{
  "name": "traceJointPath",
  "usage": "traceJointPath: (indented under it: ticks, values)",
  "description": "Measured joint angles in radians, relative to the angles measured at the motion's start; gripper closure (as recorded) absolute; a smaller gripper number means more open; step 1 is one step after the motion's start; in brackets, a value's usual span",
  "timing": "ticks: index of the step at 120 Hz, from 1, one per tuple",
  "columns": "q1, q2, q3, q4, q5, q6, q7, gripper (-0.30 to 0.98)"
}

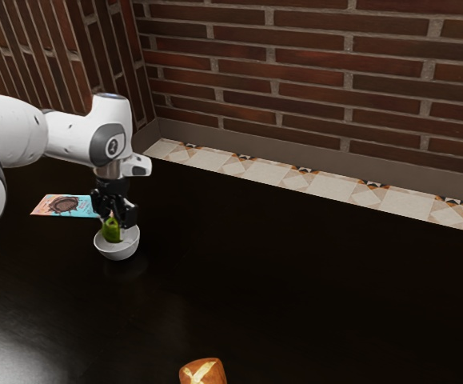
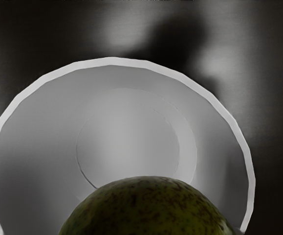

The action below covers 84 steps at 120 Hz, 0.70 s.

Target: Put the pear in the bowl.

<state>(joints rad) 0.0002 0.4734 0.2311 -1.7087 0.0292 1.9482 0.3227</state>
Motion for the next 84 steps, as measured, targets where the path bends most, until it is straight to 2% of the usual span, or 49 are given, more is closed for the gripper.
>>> traceJointPath:
  ticks: [3, 23, 37, 47, 63, 84]
  values:
    - [0.001, 0.004, 0.000, 0.004, -0.001, -0.002, 0.003, 0.44]
    - [0.001, 0.015, 0.000, 0.011, -0.010, -0.007, 0.025, 0.22]
    - [0.001, 0.011, 0.001, 0.012, -0.013, -0.008, 0.038, 0.13]
    - [0.000, -0.002, -0.002, 0.011, -0.018, -0.008, 0.046, 0.09]
    - [-0.004, -0.091, -0.012, -0.005, -0.046, -0.026, 0.053, 0.05]
    - [-0.007, -0.234, -0.105, -0.005, -0.085, -0.102, 0.005, 0.02]
